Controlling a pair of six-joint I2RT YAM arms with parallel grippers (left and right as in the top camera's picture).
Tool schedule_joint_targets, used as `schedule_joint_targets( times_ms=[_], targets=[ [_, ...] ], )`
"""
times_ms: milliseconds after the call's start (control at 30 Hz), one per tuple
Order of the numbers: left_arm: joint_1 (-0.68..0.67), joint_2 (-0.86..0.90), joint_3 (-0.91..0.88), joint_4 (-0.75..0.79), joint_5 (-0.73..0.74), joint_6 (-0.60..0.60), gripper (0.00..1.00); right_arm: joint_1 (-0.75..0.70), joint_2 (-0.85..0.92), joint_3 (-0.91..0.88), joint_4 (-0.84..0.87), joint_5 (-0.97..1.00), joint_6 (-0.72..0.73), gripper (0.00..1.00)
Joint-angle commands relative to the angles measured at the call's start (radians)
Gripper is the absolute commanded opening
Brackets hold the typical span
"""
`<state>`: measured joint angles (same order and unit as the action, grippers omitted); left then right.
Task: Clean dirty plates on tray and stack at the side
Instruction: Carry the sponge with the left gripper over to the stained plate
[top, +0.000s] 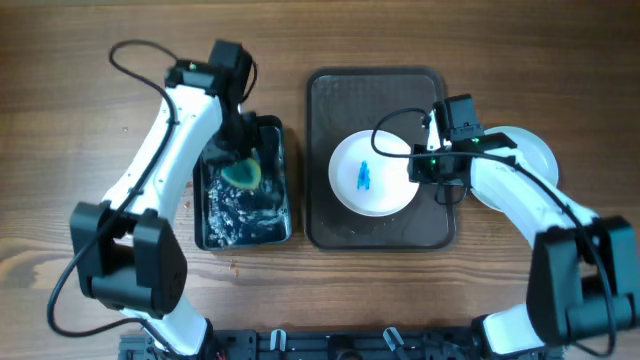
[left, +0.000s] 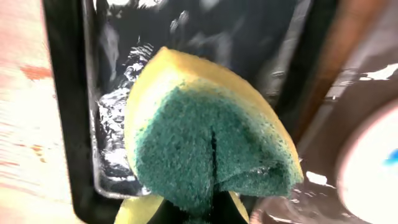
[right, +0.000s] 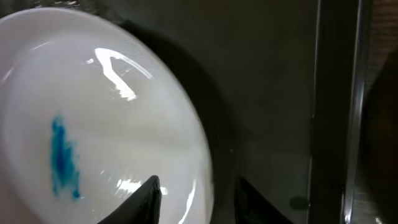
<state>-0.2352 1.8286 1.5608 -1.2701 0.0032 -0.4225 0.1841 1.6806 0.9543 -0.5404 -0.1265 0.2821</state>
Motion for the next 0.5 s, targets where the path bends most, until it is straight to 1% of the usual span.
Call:
schedule_joint_targets(
  times_ms=[0, 67, 167, 233, 367, 467],
  targets=[
    [-0.032, -0.030, 0.117, -0.028, 0.019, 0.026, 0.04, -0.043, 0.074, 0.001, 0.022, -0.068, -0.063, 0.31],
    [-0.044, -0.030, 0.127, -0.001, 0.084, 0.026, 0.04, -0.048, 0.097, 0.001, 0.030, -0.146, -0.107, 0.22],
    [-0.072, -0.021, 0.126, 0.075, 0.196, 0.022, 0.04, -0.047, 0.117, 0.001, 0.032, -0.155, -0.103, 0.04],
    [-0.094, -0.010, 0.126, 0.132, 0.241, 0.012, 0.04, -0.047, 0.129, 0.001, 0.037, -0.155, -0.096, 0.04],
    [-0.168, 0.032, 0.125, 0.230, 0.243, -0.057, 0.04, -0.047, 0.145, 0.001, 0.036, -0.101, -0.044, 0.04],
    [-0.243, 0.085, 0.125, 0.297, 0.243, -0.057, 0.04, -0.047, 0.145, 0.001, 0.032, -0.099, -0.046, 0.04]
  ],
)
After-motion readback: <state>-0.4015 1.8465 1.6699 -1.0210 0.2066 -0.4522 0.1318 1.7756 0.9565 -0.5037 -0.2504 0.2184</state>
